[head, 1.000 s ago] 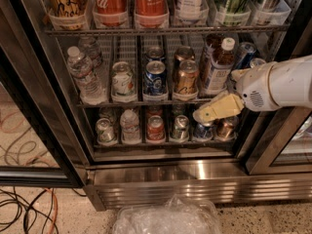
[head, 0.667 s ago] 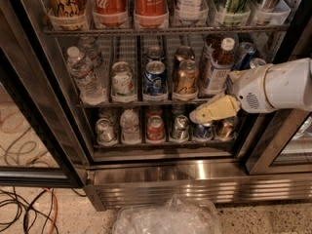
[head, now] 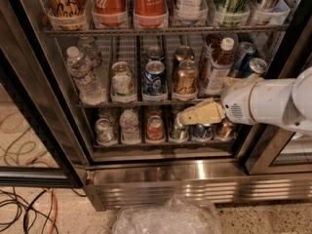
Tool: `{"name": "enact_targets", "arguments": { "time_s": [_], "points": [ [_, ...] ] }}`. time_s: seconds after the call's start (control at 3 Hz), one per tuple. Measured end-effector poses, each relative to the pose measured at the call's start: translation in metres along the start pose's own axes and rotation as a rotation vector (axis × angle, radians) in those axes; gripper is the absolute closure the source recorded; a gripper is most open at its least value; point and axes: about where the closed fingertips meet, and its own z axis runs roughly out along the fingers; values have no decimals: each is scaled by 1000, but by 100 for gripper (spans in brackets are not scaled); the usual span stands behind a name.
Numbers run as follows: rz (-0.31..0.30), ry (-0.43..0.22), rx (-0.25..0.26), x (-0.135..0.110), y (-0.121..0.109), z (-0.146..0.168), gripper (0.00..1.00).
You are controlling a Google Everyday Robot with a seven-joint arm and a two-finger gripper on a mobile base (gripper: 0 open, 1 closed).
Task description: Pick orange can from middle shelf of fridge
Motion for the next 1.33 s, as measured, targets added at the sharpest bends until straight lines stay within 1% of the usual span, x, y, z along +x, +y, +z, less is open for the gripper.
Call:
{"name": "enact_targets", "arguments": {
  "time_s": [0.33, 0.67, 1.0, 1.33],
  "points": [
    [21, -64, 41, -5, 5, 6, 0],
    [44, -114, 56, -8, 18, 13, 0],
    [59, -154, 62, -13, 37, 14, 0],
    [59, -155, 62, -13, 37, 14, 0]
  ]
}}
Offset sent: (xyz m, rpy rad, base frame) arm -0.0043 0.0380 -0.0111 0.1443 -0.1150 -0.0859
